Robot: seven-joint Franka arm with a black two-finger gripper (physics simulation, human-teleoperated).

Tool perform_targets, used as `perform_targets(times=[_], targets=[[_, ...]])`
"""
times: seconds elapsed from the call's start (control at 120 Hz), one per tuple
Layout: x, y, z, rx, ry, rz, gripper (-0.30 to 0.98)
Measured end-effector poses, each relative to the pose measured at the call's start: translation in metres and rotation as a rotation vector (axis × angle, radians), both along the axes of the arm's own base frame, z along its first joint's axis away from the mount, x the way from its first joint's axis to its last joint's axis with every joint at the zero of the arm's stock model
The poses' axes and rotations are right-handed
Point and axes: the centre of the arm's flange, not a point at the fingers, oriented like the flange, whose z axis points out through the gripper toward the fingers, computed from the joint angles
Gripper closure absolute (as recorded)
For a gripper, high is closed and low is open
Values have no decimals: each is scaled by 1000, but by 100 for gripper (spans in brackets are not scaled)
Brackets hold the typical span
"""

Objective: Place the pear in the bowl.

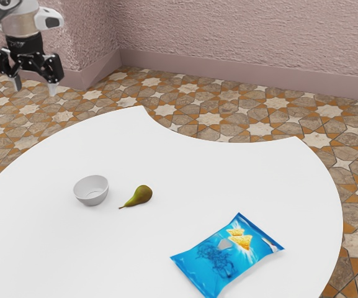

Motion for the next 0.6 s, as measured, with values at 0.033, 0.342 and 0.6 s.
perform_targets(times=[0.033,0.342,0.6], targets=[[1,-5,0,0,1,-8,0],[29,-78,-67,-65,87,-131,0],[44,-134,-207,-105,241,-242,0]])
